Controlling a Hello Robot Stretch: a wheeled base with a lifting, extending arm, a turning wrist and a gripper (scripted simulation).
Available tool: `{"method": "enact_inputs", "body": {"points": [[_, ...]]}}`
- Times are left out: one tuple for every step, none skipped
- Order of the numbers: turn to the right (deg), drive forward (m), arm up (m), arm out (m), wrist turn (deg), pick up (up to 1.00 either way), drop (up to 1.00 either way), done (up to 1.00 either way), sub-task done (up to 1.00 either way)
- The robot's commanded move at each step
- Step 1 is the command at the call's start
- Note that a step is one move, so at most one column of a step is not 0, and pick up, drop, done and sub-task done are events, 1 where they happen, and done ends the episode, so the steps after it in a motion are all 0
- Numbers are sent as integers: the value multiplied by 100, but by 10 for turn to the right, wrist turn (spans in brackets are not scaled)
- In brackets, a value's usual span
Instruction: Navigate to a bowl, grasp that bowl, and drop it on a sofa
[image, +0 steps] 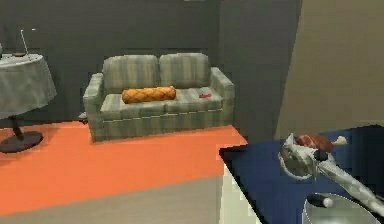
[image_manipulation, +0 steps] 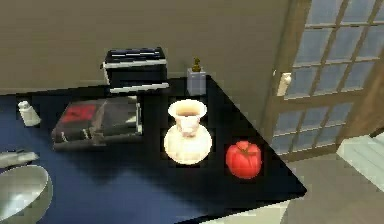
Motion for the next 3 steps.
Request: {"method": "enact_inputs", "body": {"points": [[-390,0,0,0,0,0,0,0,0],[0,0,50,0,0,0,0,0,0],[0,0,38,0,0,0,0,0,0]]}}
